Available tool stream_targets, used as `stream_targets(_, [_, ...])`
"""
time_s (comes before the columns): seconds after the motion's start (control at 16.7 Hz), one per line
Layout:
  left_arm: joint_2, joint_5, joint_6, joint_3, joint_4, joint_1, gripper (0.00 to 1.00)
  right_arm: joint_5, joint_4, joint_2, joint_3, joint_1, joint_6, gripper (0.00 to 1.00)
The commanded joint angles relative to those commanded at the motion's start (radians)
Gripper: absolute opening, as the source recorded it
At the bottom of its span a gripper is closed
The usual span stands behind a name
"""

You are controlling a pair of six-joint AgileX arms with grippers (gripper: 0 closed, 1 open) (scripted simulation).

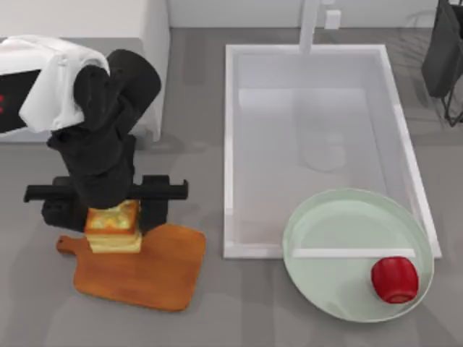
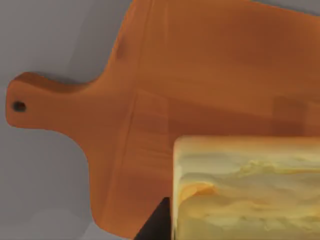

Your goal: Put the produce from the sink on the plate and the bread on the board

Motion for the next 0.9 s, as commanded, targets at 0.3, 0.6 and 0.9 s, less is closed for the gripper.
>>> stream_targets(0.3, [0.023,-0.001,0.000,-0.038,0.058,0.000,0.00,0.000,0.000,0.000,0.000,0.000,0.000,1.00])
stream_targets(0.6, [0.044,-0.001,0.000,-0.075,0.117,-0.001,0.00,0.000,0.000,0.000,0.000,0.000,0.000,1.00])
stream_targets(0.9, [0.055,-0.001,0.000,-0.092,0.145,-0.001,0.00,0.000,0.000,0.000,0.000,0.000,0.000,1.00])
